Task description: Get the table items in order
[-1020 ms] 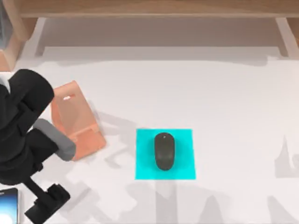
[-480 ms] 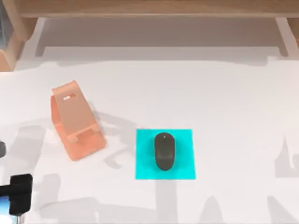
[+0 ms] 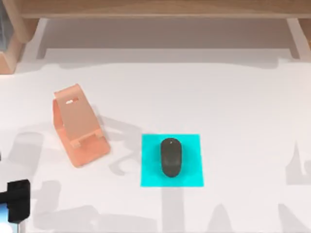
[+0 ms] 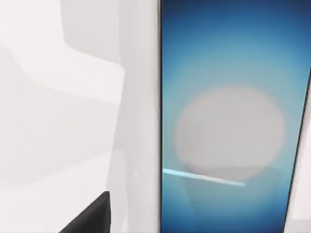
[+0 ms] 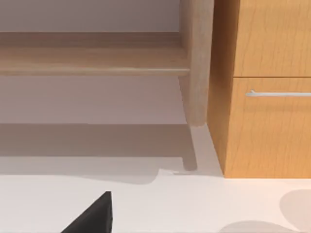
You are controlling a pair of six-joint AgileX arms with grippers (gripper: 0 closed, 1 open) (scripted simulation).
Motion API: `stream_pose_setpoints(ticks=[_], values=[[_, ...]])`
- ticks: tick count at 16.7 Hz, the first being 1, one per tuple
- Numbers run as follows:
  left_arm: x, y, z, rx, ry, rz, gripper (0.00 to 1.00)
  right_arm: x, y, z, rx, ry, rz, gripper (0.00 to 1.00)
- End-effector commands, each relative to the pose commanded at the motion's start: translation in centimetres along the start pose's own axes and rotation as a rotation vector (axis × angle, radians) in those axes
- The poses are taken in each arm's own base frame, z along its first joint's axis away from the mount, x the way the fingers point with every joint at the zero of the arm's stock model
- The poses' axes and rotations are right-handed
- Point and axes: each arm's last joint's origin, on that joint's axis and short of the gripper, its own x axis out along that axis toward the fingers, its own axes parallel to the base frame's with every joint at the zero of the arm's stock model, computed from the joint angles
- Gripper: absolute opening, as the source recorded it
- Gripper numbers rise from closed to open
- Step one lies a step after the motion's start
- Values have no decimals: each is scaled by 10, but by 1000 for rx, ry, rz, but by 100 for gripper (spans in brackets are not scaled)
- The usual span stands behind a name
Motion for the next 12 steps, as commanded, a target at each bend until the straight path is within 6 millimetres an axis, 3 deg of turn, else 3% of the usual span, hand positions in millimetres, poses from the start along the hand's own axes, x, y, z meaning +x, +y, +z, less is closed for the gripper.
stream_pose_setpoints(ticks=[3,9,12], values=[[14,0,2,-4,0,0,100,0,0,0,0,0,0,100],[62,0,2,-5,-8,-2,100,0,0,0,0,0,0,100],[70,1,0,-4,-3,-1,100,0,0,0,0,0,0,100]])
